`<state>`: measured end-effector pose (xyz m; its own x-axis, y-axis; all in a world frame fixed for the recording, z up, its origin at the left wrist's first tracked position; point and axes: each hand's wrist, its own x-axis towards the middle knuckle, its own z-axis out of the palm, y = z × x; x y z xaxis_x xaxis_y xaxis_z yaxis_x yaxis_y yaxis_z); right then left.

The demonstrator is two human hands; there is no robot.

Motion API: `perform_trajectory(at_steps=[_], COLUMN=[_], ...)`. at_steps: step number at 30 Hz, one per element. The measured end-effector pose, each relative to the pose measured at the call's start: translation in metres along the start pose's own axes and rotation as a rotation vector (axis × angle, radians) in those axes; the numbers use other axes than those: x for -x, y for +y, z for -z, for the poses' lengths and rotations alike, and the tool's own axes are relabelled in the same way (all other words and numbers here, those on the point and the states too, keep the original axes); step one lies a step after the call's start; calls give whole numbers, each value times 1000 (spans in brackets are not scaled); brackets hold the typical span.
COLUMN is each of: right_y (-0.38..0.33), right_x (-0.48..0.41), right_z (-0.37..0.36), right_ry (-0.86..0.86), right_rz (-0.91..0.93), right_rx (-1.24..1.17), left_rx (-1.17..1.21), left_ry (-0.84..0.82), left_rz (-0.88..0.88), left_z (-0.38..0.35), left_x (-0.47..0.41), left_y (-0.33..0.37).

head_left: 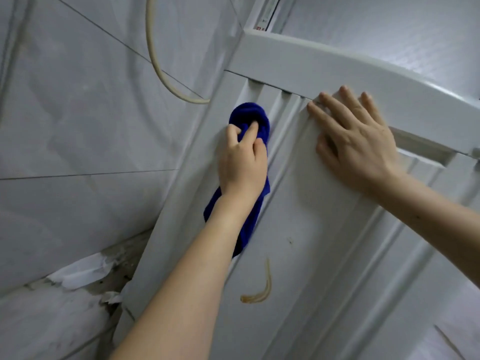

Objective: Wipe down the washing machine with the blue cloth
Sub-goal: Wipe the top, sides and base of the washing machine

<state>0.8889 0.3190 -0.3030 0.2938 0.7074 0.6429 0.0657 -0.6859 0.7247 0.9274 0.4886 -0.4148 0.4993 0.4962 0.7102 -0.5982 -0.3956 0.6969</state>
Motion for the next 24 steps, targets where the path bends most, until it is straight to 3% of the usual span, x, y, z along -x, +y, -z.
perform_trajectory(at_steps=[2, 5, 9, 14, 17, 19, 24], right_y=[0, 3, 2, -11, -19, -21, -23], right_x=[1, 3, 15, 76, 123, 140, 144], right_z=[2, 4, 9, 22, 22, 19, 15], right_ry=[-25, -14, -32, -96, -73, -33, 10], right_rz=[-2, 16, 27, 51, 73, 104, 109], right_rx=[-9, -37, -78, -147, -152, -142, -113], left_rx=[-7, -39, -64, -24, 58, 113, 90], left_ry=[-14, 2, 72, 90, 93, 86, 46], left_rz=[-104, -95, 58, 381, 498, 448, 91], left_z=[-9, -12, -9, -4, -3, -9, -36], left_x=[6, 18, 63, 153, 155, 143, 130], left_y=[20, 18, -18, -52, -50, -27, 34])
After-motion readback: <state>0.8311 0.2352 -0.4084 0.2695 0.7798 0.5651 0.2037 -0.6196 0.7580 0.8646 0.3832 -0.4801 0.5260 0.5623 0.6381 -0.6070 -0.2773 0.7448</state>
